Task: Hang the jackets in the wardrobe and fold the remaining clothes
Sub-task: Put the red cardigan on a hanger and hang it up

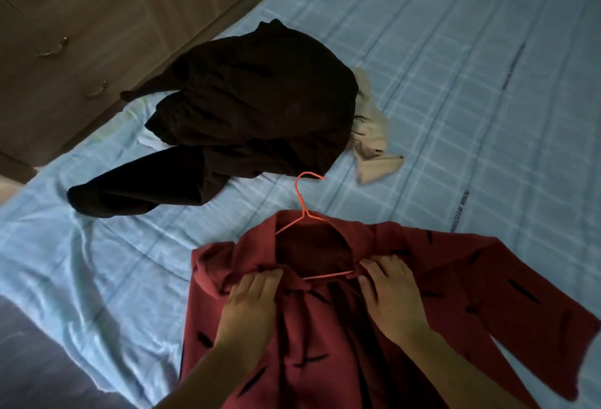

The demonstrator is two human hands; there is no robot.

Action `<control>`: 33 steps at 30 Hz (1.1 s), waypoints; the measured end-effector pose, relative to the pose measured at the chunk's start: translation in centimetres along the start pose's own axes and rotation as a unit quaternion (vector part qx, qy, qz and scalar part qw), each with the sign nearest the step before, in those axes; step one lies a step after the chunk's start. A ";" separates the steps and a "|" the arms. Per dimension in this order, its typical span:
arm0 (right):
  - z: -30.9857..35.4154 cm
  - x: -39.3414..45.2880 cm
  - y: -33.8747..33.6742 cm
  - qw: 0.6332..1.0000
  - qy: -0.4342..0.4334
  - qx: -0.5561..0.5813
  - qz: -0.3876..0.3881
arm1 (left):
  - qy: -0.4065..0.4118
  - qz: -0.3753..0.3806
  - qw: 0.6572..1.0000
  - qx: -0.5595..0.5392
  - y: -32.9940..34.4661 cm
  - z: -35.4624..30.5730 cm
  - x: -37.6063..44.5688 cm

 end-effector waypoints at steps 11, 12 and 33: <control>0.6 8.9 -0.8 0.989 0.019 -0.103 0.107 | -0.063 0.104 0.977 0.177 -4.2 2.4 7.5; 0.5 9.4 -0.4 0.986 0.001 -0.116 0.120 | -0.051 0.093 0.975 0.197 -3.9 2.5 7.9; 7.1 9.6 -22.1 0.990 -0.002 0.105 -0.099 | 0.042 -0.178 0.983 -0.028 -22.8 -1.1 5.8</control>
Point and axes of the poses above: each hand's wrist, its own x-axis towards the middle knuckle, its own y-axis out of the palm, z = x × y, the point moved 5 cm from there along x, towards the middle knuckle, and after that the axes turned 3 degrees about y, right-handed, at the moved point
